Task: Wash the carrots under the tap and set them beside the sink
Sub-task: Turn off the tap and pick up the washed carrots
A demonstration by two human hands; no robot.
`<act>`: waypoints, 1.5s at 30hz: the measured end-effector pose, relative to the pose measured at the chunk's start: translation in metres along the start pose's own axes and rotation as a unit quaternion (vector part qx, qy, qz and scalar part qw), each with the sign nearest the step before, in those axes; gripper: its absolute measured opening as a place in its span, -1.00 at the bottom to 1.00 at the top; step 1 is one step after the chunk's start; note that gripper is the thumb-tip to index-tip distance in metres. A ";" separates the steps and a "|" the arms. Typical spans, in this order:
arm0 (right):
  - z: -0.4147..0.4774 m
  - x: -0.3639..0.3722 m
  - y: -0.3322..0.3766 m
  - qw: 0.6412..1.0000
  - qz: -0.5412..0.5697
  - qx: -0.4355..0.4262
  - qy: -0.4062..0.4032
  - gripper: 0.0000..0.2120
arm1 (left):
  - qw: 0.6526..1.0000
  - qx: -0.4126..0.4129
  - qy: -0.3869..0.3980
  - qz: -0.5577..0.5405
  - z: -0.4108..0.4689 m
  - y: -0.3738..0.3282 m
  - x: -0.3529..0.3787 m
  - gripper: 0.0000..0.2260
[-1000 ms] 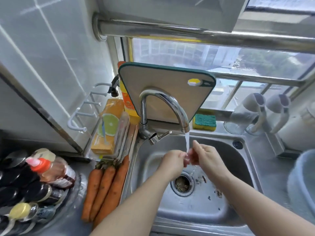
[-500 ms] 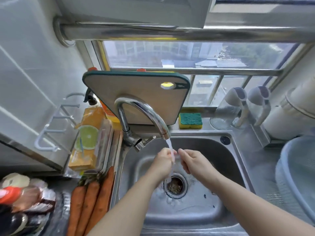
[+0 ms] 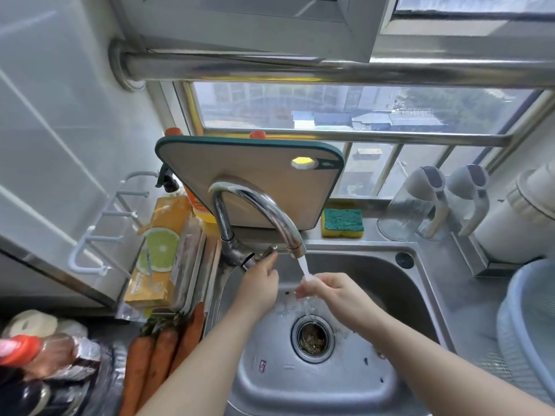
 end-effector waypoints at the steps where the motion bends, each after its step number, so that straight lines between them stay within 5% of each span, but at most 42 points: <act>1: -0.001 -0.004 -0.003 1.000 -0.008 0.006 -0.005 -0.73 | 1.000 -0.003 -0.008 -0.004 0.001 0.000 0.000 -0.60; 6: -0.007 -0.017 -0.012 0.998 -0.049 0.022 -0.018 -0.74 | 0.999 0.003 -0.036 -0.028 0.015 -0.012 -0.016 -0.62; 16: -0.016 -0.020 -0.031 0.996 -0.030 0.074 -0.025 -0.77 | 0.996 -0.035 0.069 0.051 -0.022 0.008 0.012 -0.61; 20: -0.024 -0.008 -0.058 0.966 -0.230 0.109 0.046 -0.76 | 0.972 -0.092 0.162 0.146 -0.055 0.049 0.048 -0.64; 24: -0.034 0.019 -0.088 0.866 -0.453 0.112 0.177 -0.75 | 0.927 -0.088 0.205 0.300 -0.079 0.071 0.068 -0.60; 28: -0.035 0.013 -0.082 0.877 -0.458 0.110 0.097 -0.95 | 0.951 -0.091 0.153 0.254 -0.085 0.068 0.064 -0.73; 30: -0.036 0.010 -0.073 0.878 -0.466 0.088 0.055 -0.82 | 0.957 -0.087 0.094 0.261 -0.087 0.065 0.052 -0.90; 32: -0.036 0.015 -0.070 0.874 -0.474 0.088 0.065 -0.82 | 0.959 -0.092 0.076 0.259 -0.091 0.067 0.047 -0.79; 34: -0.040 0.028 -0.074 0.860 -0.478 0.114 0.139 -0.74 | 0.953 -0.087 0.137 0.256 -0.096 0.071 0.055 -0.66; 36: -0.048 0.042 -0.082 0.846 -0.462 0.147 0.225 -0.45 | 0.932 -0.072 0.209 0.288 -0.105 0.073 0.061 -0.40; 38: -0.049 0.053 -0.076 0.857 -0.442 0.137 0.228 -0.30 | 0.943 -0.045 0.160 0.288 -0.106 0.064 0.043 -0.38; 41: -0.037 0.072 -0.058 0.900 -0.383 0.099 0.184 -0.45 | 0.975 0.023 -0.035 0.219 -0.104 0.047 -0.012 -0.57; 45: -0.033 0.121 -0.041 0.963 -0.139 0.147 0.177 -0.69 | 0.955 0.017 -0.221 0.199 -0.125 0.061 -0.081 -0.65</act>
Point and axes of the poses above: each hand's wrist, its own z-axis towards the middle knuckle, its own x-axis out of the palm, y = z × x, the point moved 9 cm from there along z, towards the middle knuckle, and after that the axes turned 2 degrees about -x, right-handed, at the moved point
